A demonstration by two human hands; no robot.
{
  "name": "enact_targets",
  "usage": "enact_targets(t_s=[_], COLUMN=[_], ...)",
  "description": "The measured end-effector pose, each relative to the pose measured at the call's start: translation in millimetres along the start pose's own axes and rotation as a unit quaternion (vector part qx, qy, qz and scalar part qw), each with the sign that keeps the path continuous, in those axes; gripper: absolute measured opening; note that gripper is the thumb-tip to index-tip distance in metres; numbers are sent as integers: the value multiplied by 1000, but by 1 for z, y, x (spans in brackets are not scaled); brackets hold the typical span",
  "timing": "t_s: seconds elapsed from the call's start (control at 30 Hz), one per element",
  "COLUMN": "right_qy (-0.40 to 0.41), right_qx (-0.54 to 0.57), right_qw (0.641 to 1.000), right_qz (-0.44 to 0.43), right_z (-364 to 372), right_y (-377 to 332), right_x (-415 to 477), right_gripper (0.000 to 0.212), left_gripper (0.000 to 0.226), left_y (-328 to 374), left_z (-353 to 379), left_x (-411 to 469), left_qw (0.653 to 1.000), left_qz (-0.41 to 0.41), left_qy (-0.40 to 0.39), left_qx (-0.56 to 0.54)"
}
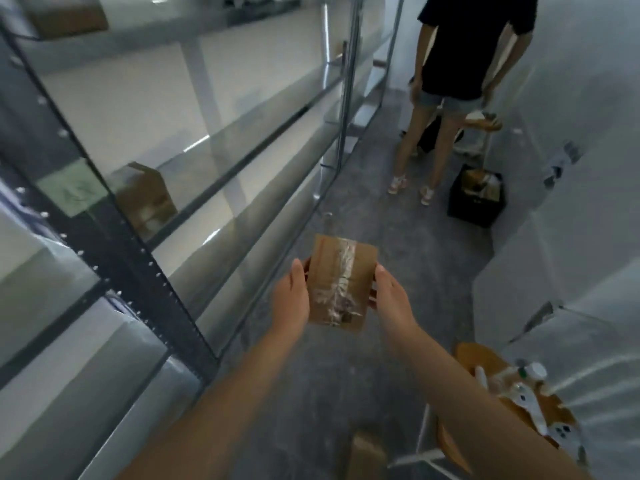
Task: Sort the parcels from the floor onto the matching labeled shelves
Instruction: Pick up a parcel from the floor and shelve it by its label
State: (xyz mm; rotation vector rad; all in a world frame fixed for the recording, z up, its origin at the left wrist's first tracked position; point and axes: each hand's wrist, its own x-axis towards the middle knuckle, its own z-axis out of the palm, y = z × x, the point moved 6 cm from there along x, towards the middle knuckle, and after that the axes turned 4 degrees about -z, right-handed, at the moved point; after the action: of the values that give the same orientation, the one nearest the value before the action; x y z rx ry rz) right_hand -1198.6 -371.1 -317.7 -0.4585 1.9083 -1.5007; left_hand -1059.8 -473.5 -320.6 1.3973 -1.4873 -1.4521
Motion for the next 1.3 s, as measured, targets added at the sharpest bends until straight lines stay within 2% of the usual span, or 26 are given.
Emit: enact_targets(t_s=[0.07,0.23,0.4,0.57,0.77,1.0,1.3], right_qy=[-25,-107,-186,-271,-398,-518,-628], right_qx=[8,31,10,2,-25,-52,-50], right_qw=[1000,994,983,962,915,844,764], right_qz=[-13,-7,6,-22,-64,-132,-139], right_z=[11,38,68,111,146,188,242], right_y=[-23,-56,-57,-53,-64,-86,-57], right_x=[-10,-36,-70,-121,-195,-290,-464], right_gripper=[34,31,44,36,31,45,61], left_gripper=[45,23,18,19,18,26,37], left_y=[14,25,19,12,-7,-29,-59], left_z=[-21,-78,-129,-180,-242,-306,-419], left_x=[-5,-34,-77,-135,-201,-278,-430], left_qw=[999,995,986,965,936,888,831], left_qz=[28,24,18,29,16,45,51], left_qy=[13,77,141,230,283,357,477], left_qx=[-10,-52,-88,-122,-209,-285,-282])
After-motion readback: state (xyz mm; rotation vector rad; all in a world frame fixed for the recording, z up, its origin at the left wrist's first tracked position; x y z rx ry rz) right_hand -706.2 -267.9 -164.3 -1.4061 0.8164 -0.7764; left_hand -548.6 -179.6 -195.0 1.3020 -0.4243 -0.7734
